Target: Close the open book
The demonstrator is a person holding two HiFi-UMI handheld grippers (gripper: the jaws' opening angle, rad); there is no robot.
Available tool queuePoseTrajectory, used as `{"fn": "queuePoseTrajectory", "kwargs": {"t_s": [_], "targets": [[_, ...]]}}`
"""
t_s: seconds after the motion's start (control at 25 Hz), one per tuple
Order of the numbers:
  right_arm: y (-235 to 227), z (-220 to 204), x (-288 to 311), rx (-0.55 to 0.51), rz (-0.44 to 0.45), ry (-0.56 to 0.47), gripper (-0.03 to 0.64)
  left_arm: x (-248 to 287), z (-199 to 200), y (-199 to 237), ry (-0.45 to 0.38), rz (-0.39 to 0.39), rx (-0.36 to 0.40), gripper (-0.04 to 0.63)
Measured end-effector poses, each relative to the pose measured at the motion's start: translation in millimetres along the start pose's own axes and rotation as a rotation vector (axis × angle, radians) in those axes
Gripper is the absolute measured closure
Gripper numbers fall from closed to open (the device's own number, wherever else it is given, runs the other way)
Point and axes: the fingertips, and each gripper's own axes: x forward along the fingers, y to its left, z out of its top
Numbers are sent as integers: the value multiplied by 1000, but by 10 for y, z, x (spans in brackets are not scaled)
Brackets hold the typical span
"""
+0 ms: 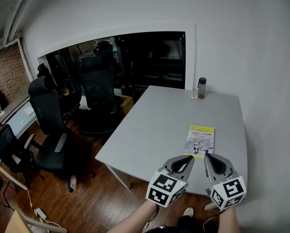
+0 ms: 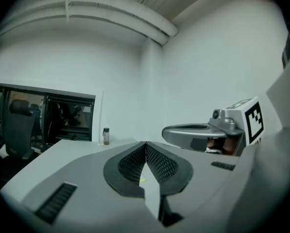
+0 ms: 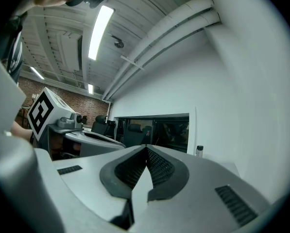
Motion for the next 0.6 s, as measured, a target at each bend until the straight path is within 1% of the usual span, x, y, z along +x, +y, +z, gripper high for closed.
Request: {"fn": "queuePoseTrajectory", "kwargs": {"t_s": [0.24, 0.6], "targets": [[57, 25, -67, 6, -4, -5, 612, -63, 19, -56, -4, -1, -8, 591], [145, 51, -144, 3, 9, -19, 612, -159, -2, -123, 7, -7, 12, 591]]}}
